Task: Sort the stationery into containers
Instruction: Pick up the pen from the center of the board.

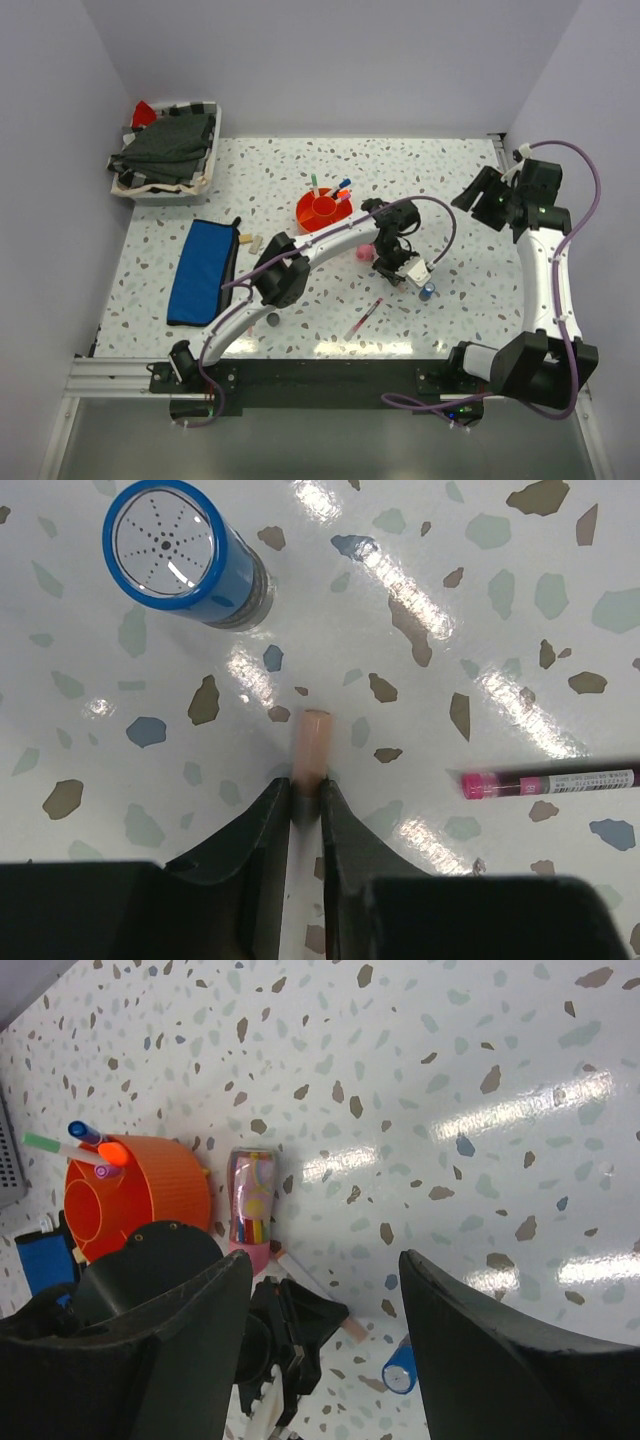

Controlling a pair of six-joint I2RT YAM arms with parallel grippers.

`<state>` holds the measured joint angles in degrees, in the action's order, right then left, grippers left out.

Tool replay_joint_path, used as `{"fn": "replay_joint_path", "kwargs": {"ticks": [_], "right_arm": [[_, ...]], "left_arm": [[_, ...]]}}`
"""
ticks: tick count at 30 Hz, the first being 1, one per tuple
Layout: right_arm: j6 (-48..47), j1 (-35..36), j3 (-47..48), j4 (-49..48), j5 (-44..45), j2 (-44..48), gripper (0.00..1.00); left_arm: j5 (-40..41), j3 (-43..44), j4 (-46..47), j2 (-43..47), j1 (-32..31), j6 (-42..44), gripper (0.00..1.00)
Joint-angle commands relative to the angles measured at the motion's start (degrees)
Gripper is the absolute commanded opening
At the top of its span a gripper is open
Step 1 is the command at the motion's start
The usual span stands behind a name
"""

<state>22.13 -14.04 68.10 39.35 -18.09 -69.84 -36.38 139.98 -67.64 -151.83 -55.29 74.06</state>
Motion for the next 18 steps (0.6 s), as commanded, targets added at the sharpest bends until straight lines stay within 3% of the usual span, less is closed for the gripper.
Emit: {"fn": "replay_joint_path", "kwargs": {"ticks": [1, 10, 18], "right_arm": [[0.99, -0.81, 1.86, 0.11, -1.87, -0.73, 0.63], [0.90, -0.99, 4.76, 0.55, -2.65, -1.70, 0.60], [-0.86, -1.07, 7.84, 1.43, -2.83, -3.02, 0.57]], "left_arm": [[10.98, -7.60, 9.84, -6.12, 0.18, -1.97, 0.18], [4.93, -17.09, 30.77, 5.04, 3.25, -10.59, 0.11], [-4.29, -19.74, 33.71, 19.69, 6.85, -18.42, 0.03]]}}
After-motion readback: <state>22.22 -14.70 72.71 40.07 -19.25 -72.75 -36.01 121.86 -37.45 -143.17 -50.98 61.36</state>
